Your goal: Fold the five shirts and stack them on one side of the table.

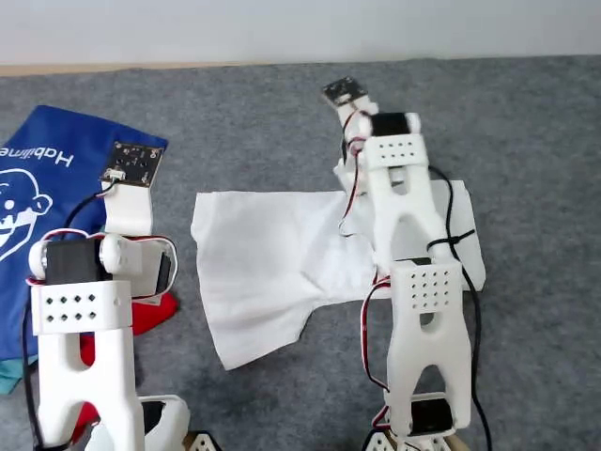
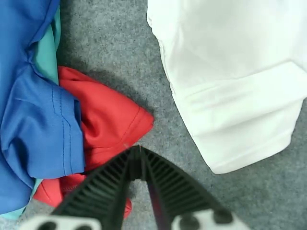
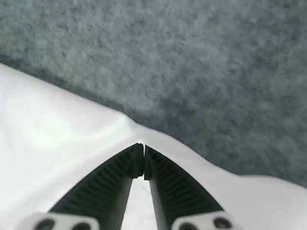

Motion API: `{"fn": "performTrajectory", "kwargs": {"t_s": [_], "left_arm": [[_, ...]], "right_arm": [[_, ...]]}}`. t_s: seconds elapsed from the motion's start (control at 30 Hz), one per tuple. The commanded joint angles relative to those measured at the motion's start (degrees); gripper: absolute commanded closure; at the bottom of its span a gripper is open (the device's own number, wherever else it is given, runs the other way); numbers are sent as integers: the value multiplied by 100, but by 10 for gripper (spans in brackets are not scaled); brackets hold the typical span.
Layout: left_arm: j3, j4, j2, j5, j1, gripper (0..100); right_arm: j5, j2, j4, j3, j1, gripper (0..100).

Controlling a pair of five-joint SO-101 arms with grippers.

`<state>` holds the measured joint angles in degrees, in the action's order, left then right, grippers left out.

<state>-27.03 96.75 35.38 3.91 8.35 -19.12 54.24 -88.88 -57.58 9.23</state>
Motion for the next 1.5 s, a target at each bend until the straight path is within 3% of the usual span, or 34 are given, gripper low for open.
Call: {"fn": "performTrajectory", "kwargs": {"t_s": [0.0,0.27,0.57,0.77,1.17,1.47], "left_arm": [[268,-9,176,-44,-18,996],[558,-563,114,-62,-35,995],[-892,-2840,105,-88,-949,995],[-1446,-4360,-387,-70,-1099,994],[1077,-3859,-3358,-97,-1433,972],[1956,-3859,-4993,-97,-1442,971]], "right_arm": [[9,-514,-567,-659,-365,990],[53,-514,-1314,-809,-954,990],[53,-233,-1358,-642,-1323,990],[53,-233,-1349,-651,-1376,990],[53,-338,-1349,-651,-1464,990],[18,-259,-1059,-624,-1490,990]]}}
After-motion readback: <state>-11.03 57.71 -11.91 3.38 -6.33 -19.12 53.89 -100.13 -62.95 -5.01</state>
